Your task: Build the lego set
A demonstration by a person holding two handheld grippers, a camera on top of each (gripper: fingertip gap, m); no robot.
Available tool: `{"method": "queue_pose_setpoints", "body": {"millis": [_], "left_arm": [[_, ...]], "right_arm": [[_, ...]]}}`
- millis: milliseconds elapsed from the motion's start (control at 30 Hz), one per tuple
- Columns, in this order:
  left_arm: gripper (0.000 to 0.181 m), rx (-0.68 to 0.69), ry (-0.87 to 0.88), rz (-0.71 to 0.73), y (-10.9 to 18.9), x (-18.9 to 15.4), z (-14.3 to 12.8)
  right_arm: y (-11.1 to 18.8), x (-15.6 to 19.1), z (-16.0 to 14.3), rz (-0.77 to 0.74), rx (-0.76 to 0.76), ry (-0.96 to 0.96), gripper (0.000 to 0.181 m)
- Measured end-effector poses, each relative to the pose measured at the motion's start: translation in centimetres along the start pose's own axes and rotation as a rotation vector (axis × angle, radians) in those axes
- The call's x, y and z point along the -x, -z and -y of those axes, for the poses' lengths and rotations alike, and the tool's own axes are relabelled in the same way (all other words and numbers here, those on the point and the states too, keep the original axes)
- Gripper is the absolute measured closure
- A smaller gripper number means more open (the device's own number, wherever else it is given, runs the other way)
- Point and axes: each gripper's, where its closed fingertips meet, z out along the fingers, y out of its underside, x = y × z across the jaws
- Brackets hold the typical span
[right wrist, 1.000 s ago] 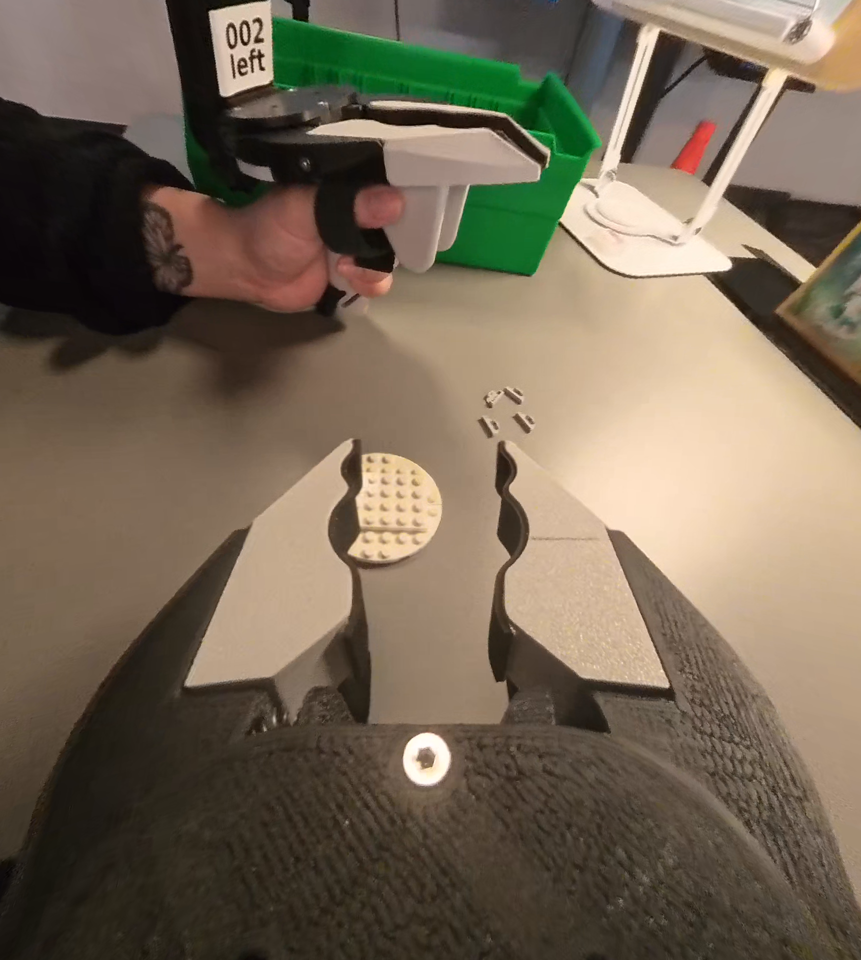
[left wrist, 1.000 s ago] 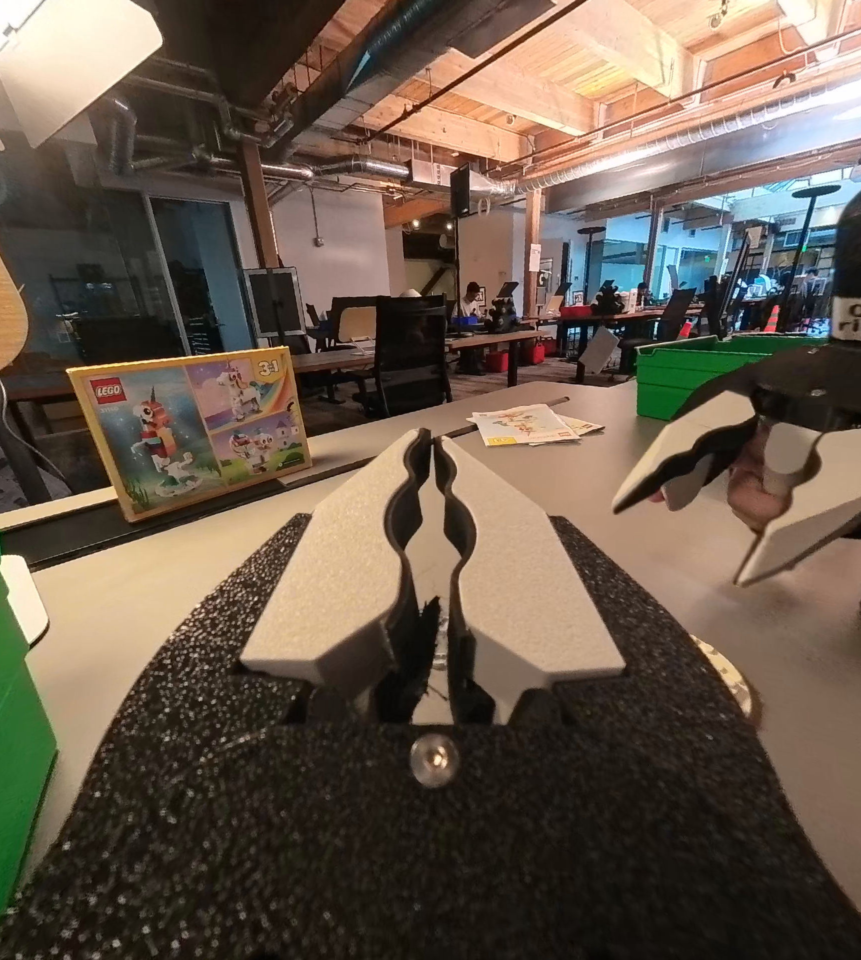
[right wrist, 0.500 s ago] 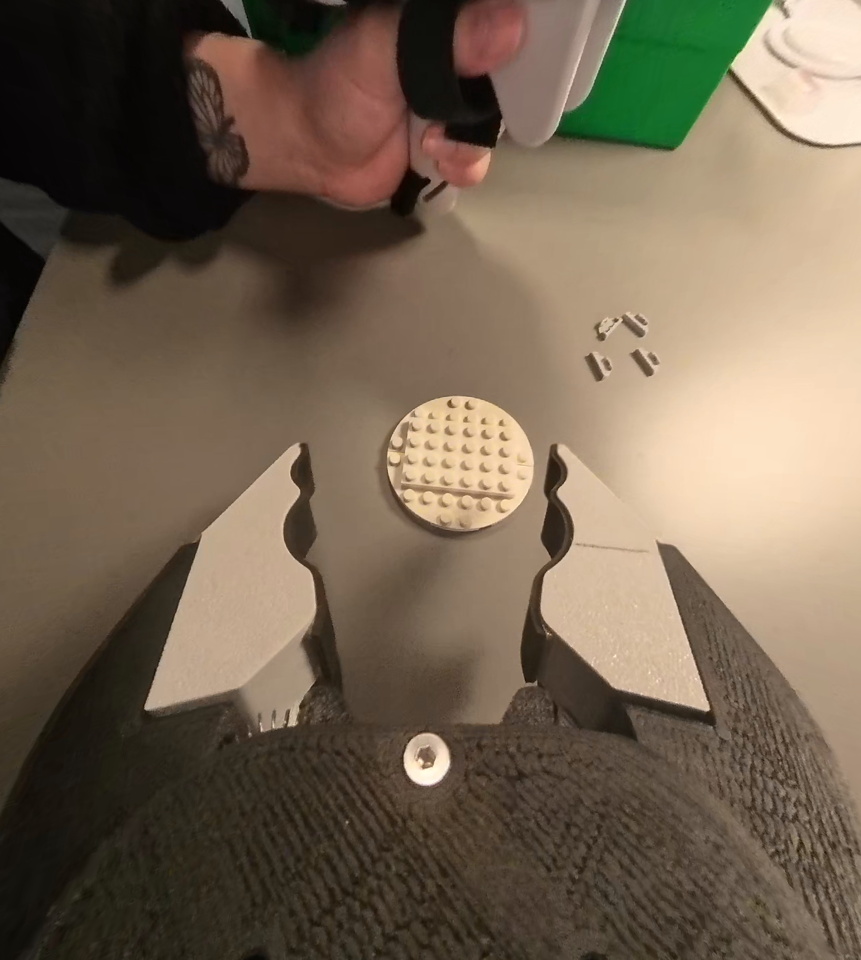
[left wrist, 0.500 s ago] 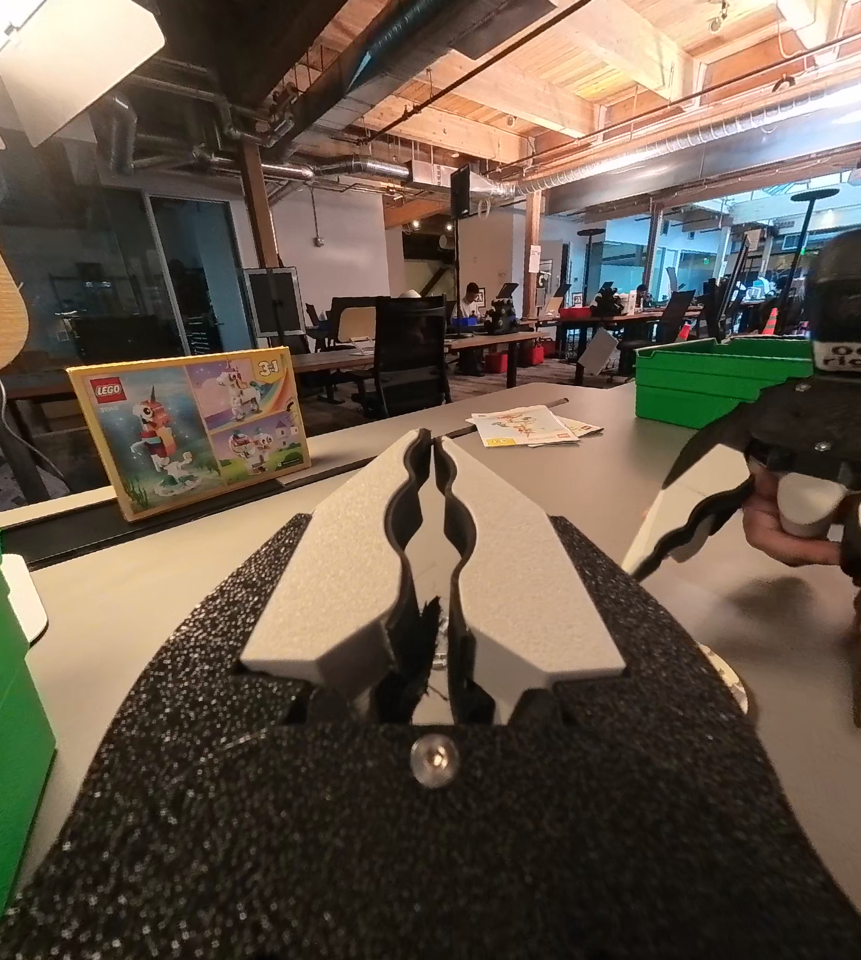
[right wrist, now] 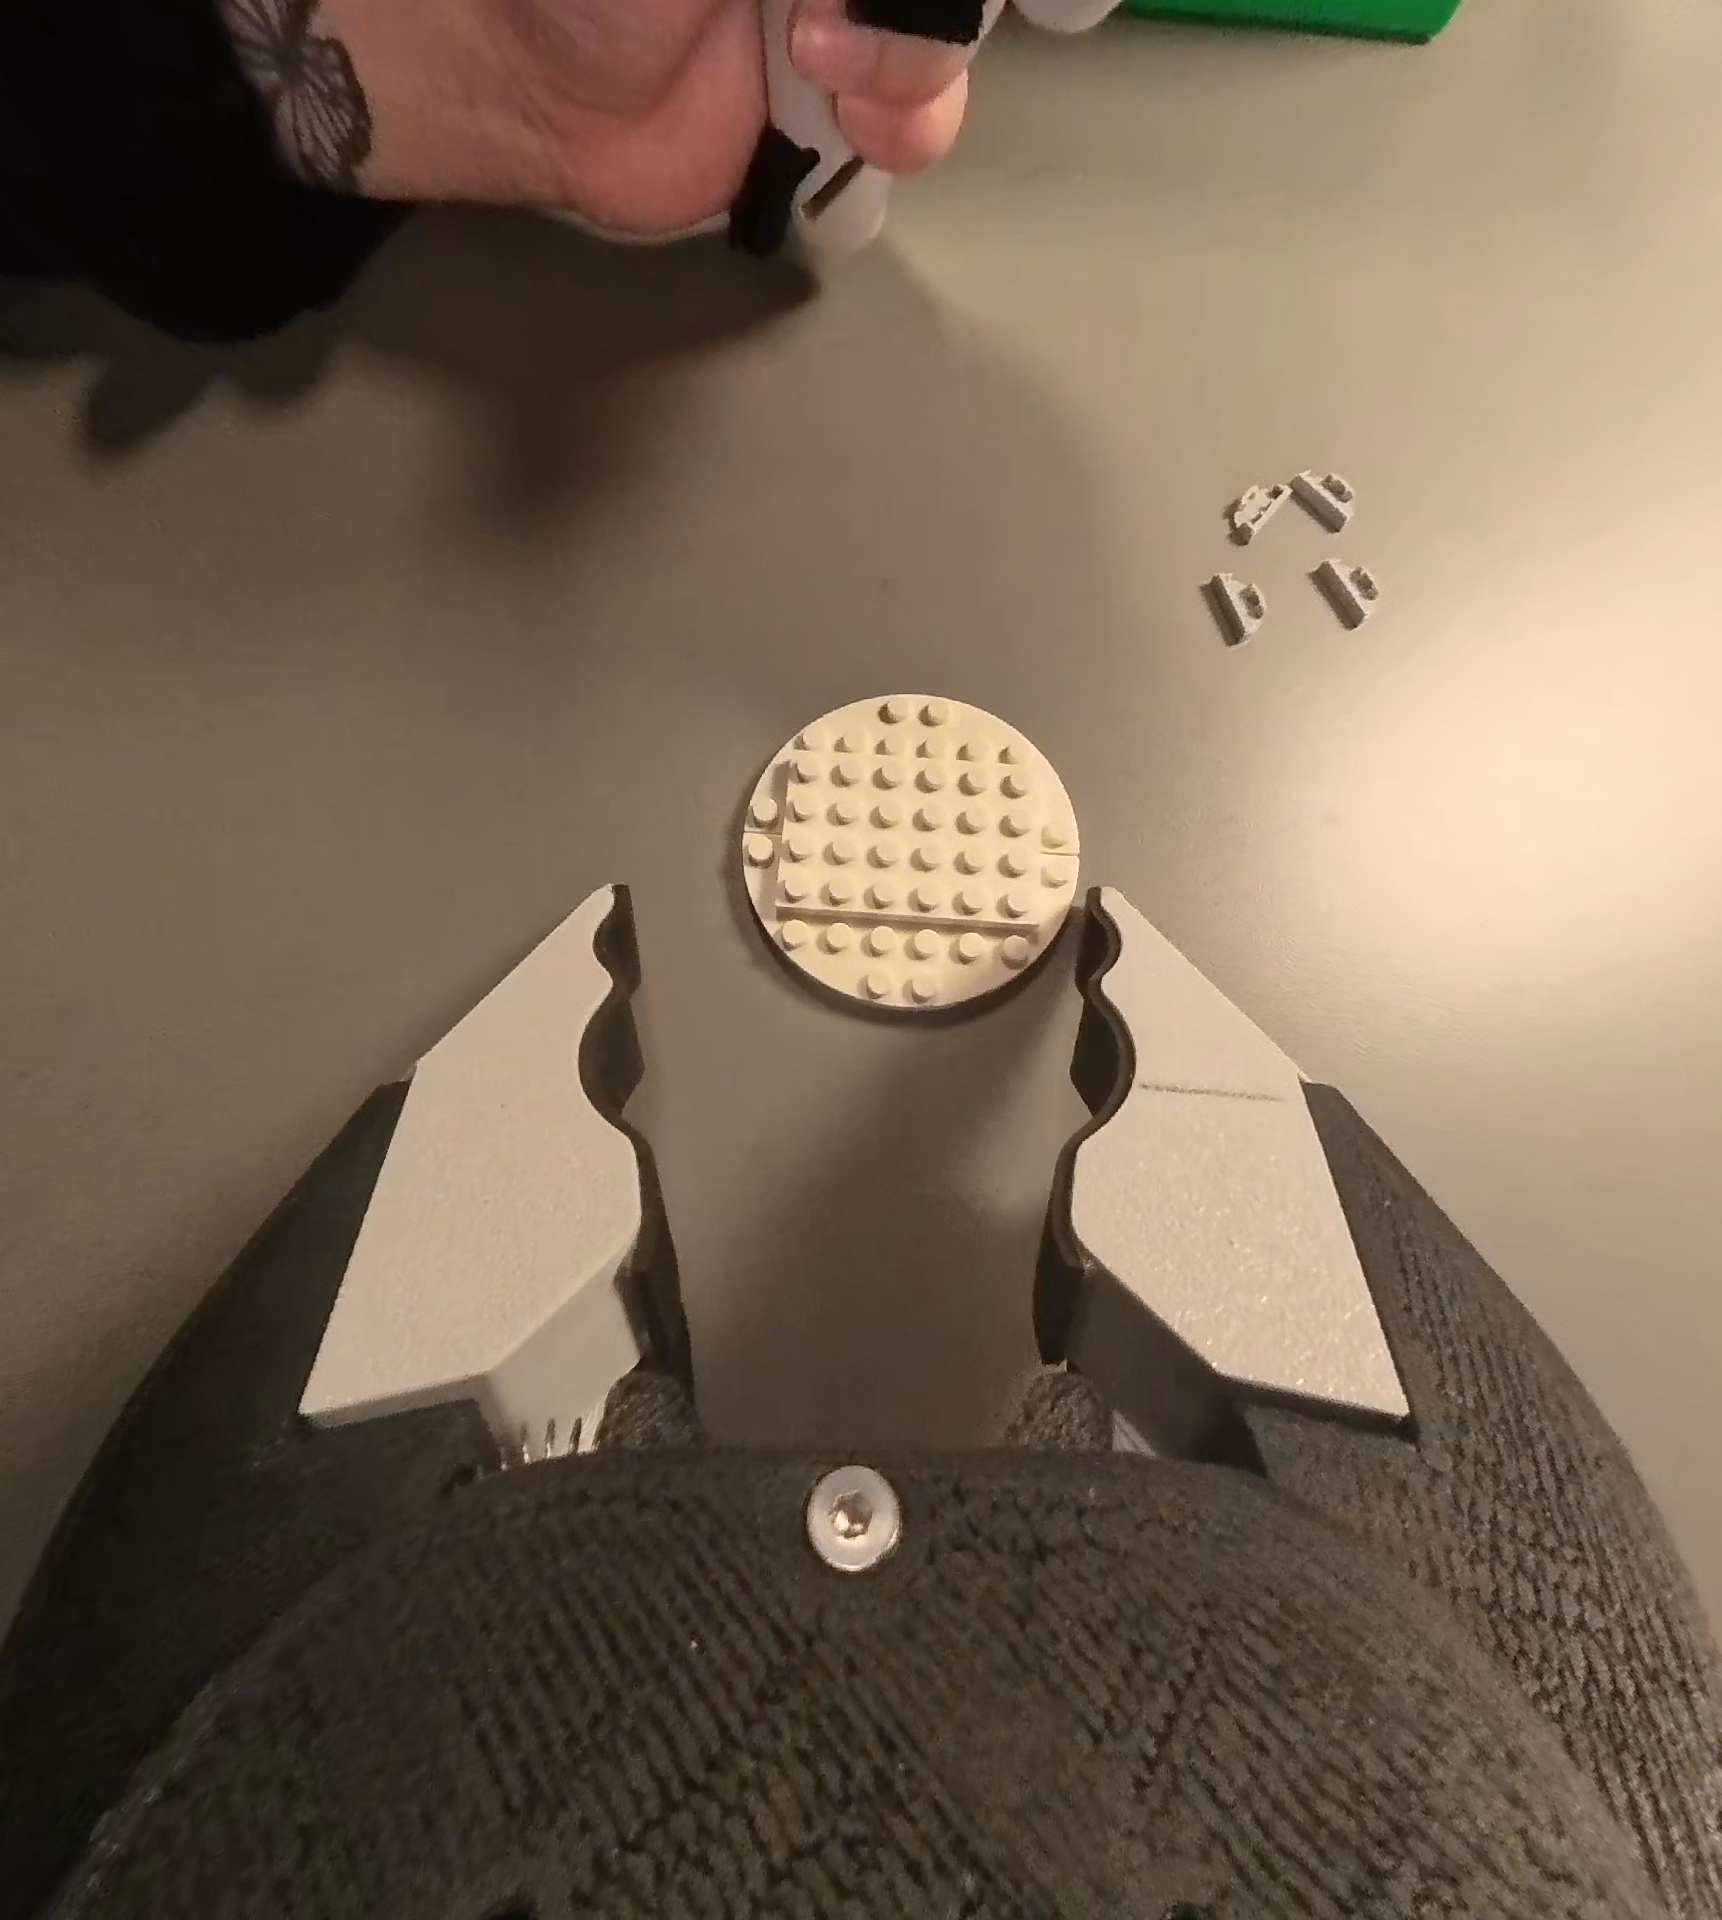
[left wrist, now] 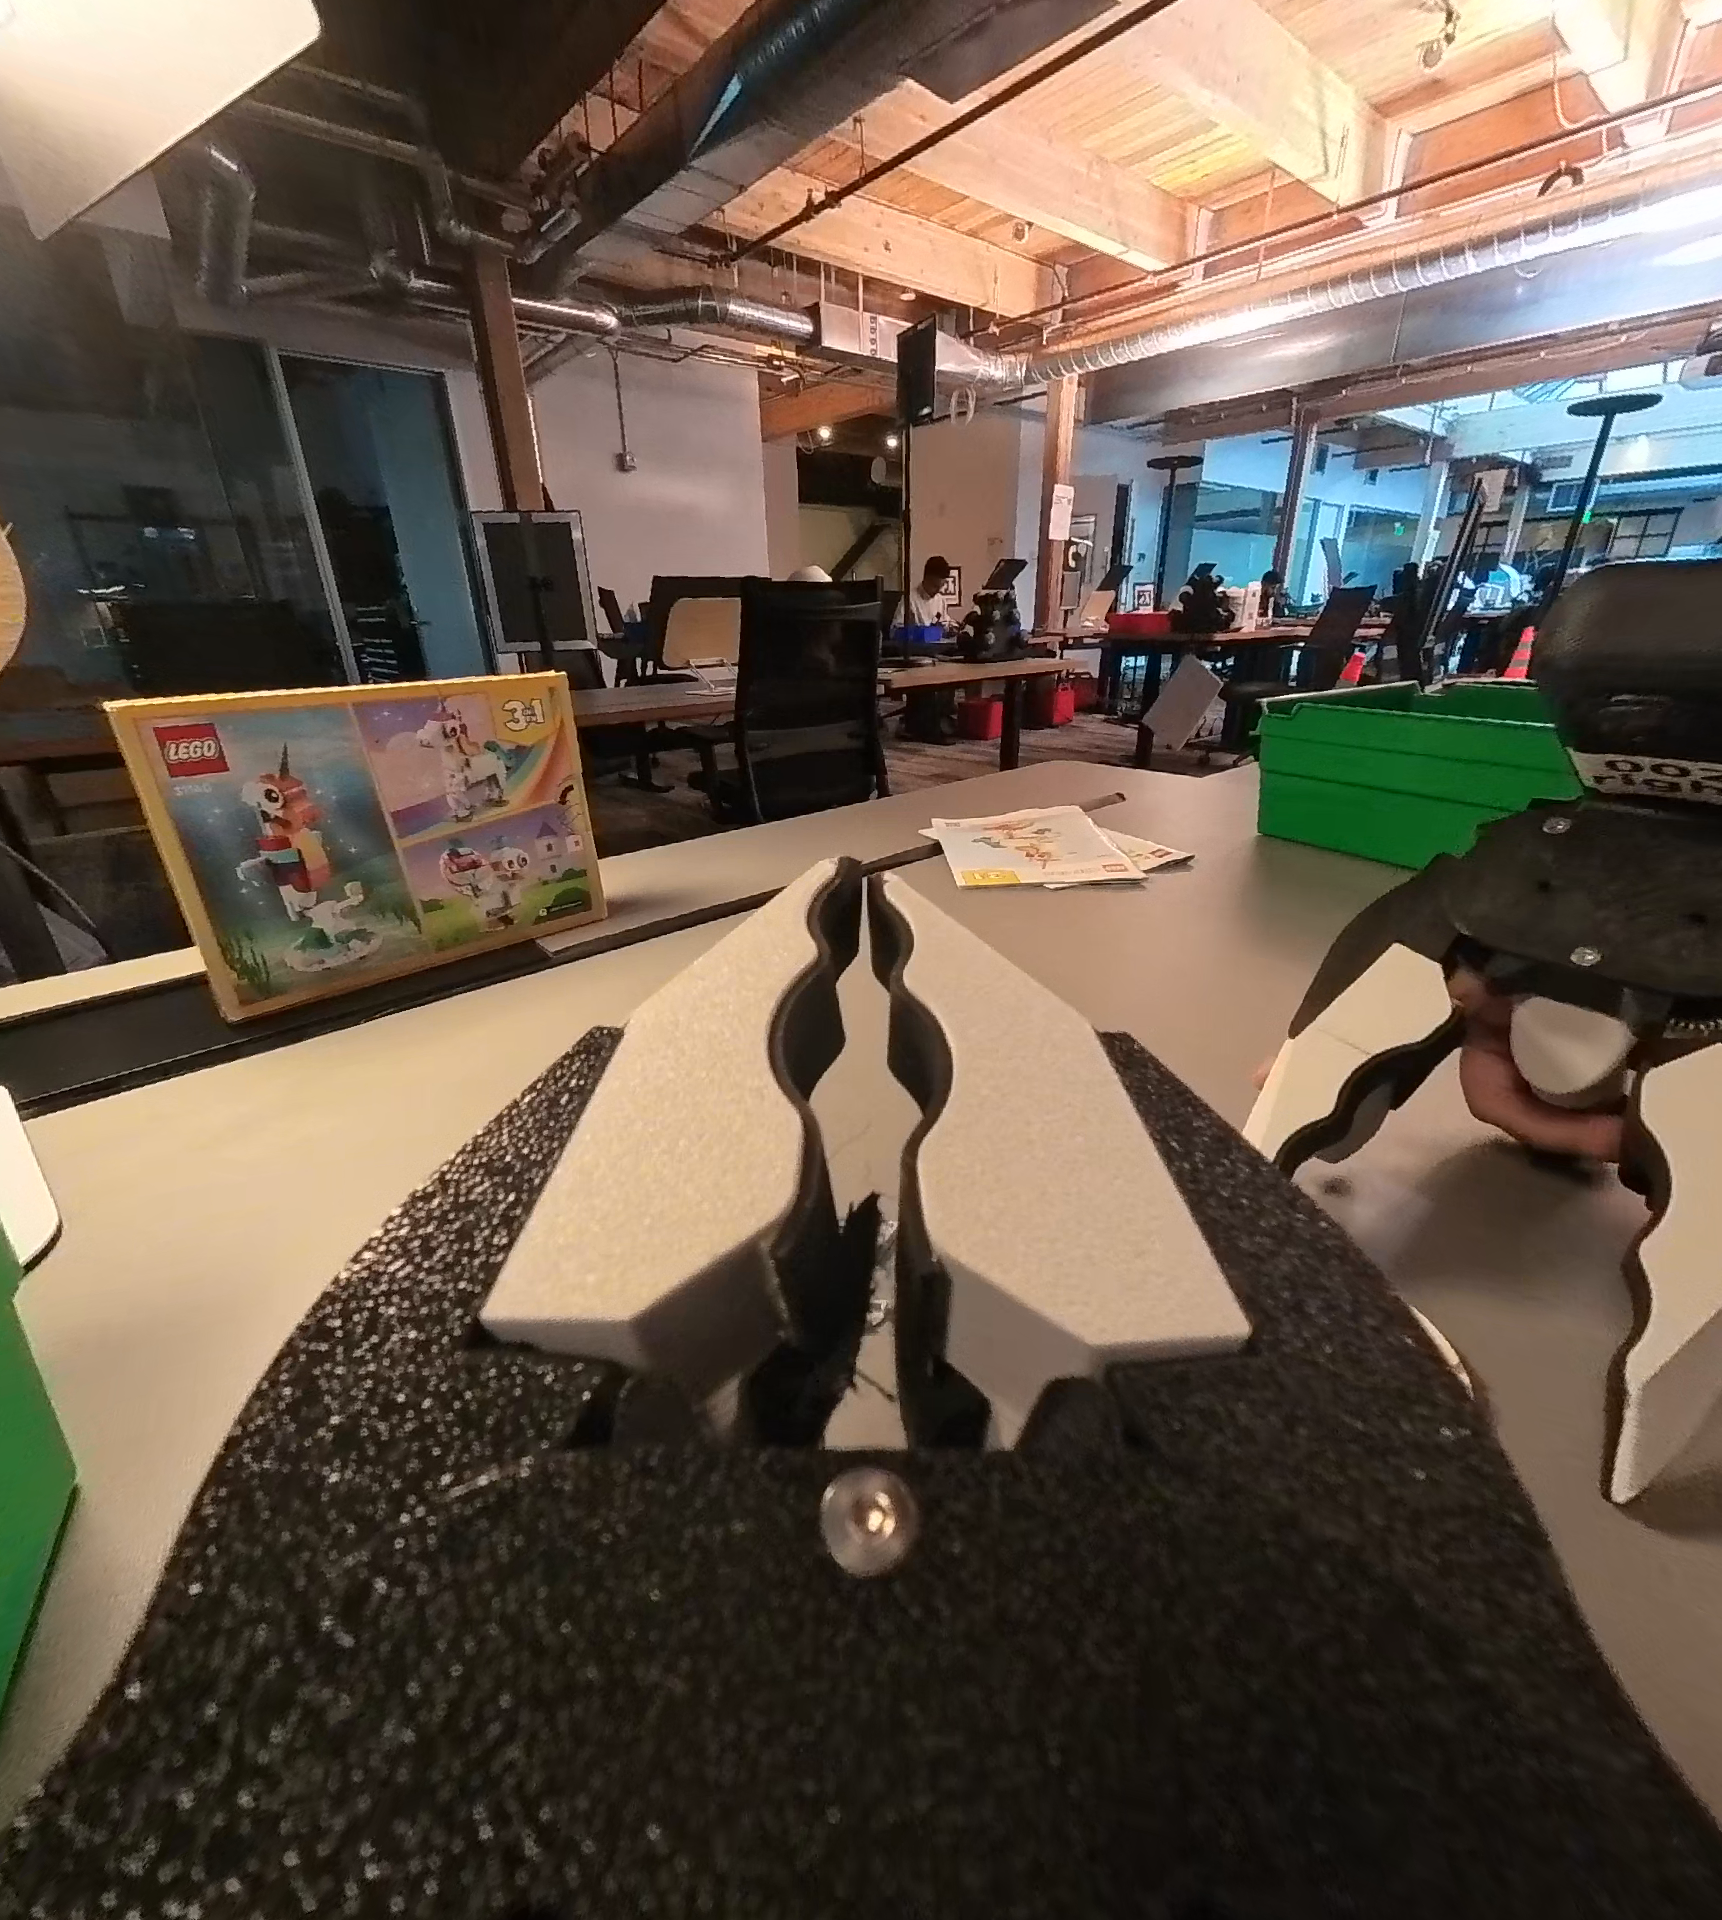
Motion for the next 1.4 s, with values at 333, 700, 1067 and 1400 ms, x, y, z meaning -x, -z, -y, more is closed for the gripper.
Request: {"method": "queue_pose_setpoints", "body": {"millis": [333,700,1067,1400], "left_arm": [[0.181,0.008,0.015,-0.007,-0.1,-0.1,-0.1],[0.181,0.045,0.008,-0.059,-0.3,-1.0,-0.6],[0.110,0.418,0.742,-0.362,-0.6,-5.4,-4.6],[0.163,0.579,0.885,-0.538,0.1,-10.3,-6.8]], "right_arm": [[-0.4,0.0,0.8,0.000,-0.025,-0.032,0.100],[-1.0,-0.5,1.0,-0.035,-0.008,-0.029,0.116],[2.2,-3.2,4.1,-0.259,-0.181,0.091,0.118],[3.2,-3.7,5.7,-0.373,-0.199,0.126,0.118]]}}
